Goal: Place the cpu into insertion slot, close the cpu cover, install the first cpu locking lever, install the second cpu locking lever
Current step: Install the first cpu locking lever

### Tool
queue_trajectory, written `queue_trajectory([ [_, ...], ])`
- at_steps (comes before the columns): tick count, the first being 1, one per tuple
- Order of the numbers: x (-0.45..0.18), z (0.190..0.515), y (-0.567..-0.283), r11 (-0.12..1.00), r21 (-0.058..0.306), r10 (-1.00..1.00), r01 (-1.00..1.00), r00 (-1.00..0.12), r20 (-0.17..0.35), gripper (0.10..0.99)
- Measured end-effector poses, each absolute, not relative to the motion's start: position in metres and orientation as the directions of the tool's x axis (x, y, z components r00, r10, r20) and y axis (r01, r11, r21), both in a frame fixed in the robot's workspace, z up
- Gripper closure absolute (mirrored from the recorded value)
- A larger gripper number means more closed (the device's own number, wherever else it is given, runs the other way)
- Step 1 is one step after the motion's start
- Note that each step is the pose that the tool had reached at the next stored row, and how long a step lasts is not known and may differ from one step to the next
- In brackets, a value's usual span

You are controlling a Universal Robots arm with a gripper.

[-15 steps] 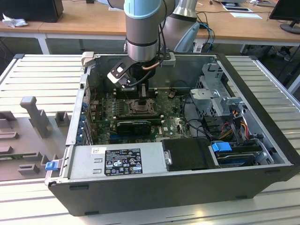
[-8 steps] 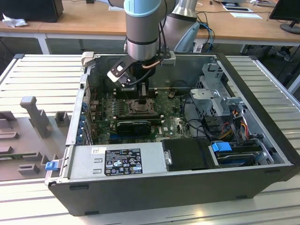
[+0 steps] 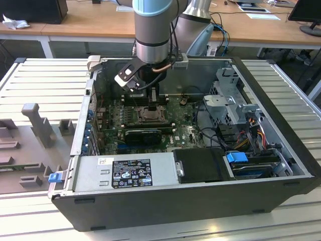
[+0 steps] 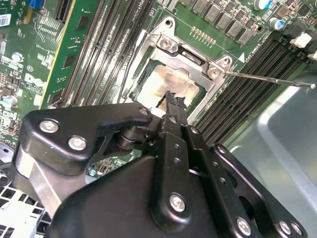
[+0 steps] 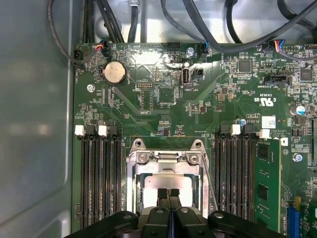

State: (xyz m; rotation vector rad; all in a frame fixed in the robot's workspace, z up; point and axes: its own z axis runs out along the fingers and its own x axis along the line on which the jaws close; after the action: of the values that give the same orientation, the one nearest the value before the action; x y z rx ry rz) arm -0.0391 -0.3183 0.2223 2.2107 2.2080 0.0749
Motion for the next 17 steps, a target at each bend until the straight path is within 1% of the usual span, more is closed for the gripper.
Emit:
queue_trajectory([
  [17, -0.0391, 0.2303, -0.3184, -0.002, 0.045, 1.0, 0.999, 0.001, 0.022, 0.98],
])
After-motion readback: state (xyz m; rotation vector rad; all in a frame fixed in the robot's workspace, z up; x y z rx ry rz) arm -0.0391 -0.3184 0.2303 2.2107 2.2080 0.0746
